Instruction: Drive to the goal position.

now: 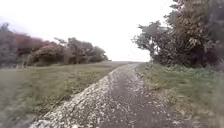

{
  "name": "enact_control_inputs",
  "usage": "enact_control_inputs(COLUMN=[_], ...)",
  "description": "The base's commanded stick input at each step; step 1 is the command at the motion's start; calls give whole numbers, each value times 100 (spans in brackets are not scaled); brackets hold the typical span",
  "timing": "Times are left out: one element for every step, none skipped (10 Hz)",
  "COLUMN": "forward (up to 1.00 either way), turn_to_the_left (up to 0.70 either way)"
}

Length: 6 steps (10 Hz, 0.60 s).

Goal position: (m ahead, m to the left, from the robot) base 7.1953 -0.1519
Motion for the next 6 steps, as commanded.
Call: enact_control_inputs(forward=[70,70,70,70,70,70], turn_to_the_left=[-10,-2,0,0,0,0])
